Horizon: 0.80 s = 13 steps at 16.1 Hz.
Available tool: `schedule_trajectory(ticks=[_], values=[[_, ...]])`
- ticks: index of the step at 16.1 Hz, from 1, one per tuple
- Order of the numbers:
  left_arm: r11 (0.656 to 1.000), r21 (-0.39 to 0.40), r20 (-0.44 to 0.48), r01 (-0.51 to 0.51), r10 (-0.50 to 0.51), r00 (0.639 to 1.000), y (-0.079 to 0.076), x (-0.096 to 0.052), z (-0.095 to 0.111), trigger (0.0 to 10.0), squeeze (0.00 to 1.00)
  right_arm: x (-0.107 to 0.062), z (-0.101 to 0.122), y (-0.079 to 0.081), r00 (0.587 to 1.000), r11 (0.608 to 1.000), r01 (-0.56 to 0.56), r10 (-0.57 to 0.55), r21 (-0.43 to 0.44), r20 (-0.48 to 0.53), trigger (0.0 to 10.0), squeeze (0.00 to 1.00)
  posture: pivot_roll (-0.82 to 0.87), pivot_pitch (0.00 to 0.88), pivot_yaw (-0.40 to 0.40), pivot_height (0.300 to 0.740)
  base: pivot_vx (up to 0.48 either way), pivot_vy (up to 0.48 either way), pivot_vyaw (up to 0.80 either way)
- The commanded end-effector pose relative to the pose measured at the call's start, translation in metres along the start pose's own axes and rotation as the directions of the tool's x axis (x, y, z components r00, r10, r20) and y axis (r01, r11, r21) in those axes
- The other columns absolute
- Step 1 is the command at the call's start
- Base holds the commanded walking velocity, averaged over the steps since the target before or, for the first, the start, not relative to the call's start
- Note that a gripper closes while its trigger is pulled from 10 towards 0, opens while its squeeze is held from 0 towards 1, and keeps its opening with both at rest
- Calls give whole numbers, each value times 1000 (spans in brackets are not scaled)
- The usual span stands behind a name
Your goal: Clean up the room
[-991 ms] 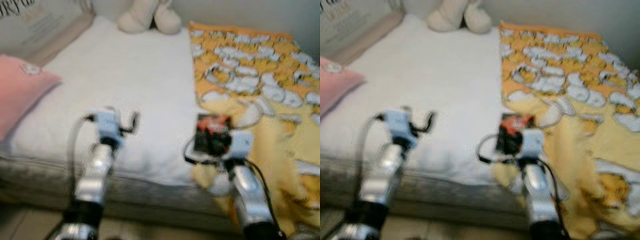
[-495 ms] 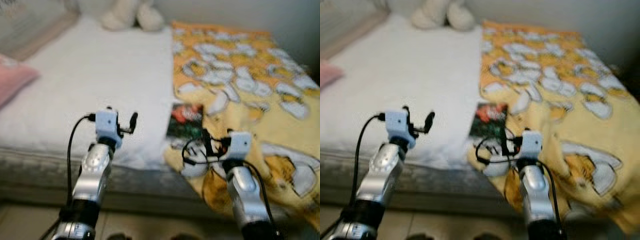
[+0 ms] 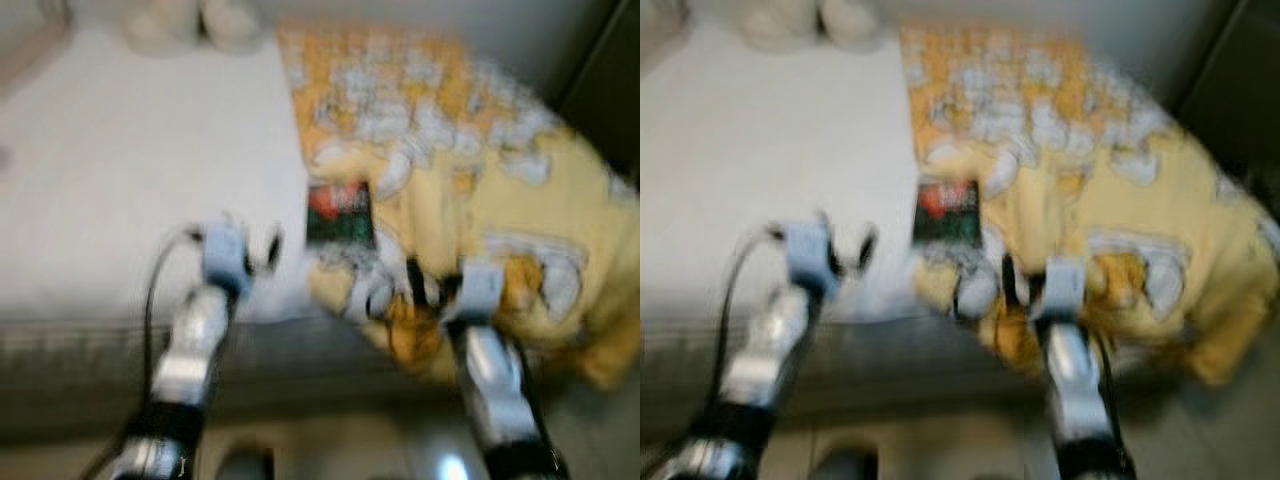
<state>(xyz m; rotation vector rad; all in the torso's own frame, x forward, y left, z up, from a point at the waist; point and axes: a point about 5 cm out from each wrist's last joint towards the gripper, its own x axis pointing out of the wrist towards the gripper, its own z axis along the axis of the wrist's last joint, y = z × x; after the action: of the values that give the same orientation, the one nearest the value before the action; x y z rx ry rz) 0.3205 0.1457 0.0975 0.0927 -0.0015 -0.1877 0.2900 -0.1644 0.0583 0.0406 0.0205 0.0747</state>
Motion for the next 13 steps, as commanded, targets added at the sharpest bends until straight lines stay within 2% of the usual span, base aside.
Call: schedule_trajectory(ticks=[1,3,5,11,13], values=[[999,32,18,-22,21,1000,5,5,8,10000,0,5,6,4,1000,1000,-4,4,-1,20,10000,0,19,0,-73,677,0,0,0],[999,21,28,-32,32,999,8,6,11,10000,0,6,5,5,1000,1000,-4,4,-5,13,10000,0,22,0,-75,677,0,0,0],[1000,1,36,-22,22,999,8,6,13,10000,0,7,3,5,1000,1000,4,-4,-10,-3,10000,0,22,0,-72,677,459,0,0],[1000,22,29,12,-12,1000,3,12,14,10000,0,10,3,3,1000,1000,26,-26,-9,-6,10000,0,9,0,-51,677,463,0,-721],[1000,9,26,10,-10,1000,3,14,15,10000,0,9,5,1,1000,1000,26,-26,-15,17,10000,0,5,0,-43,677,480,0,0]])
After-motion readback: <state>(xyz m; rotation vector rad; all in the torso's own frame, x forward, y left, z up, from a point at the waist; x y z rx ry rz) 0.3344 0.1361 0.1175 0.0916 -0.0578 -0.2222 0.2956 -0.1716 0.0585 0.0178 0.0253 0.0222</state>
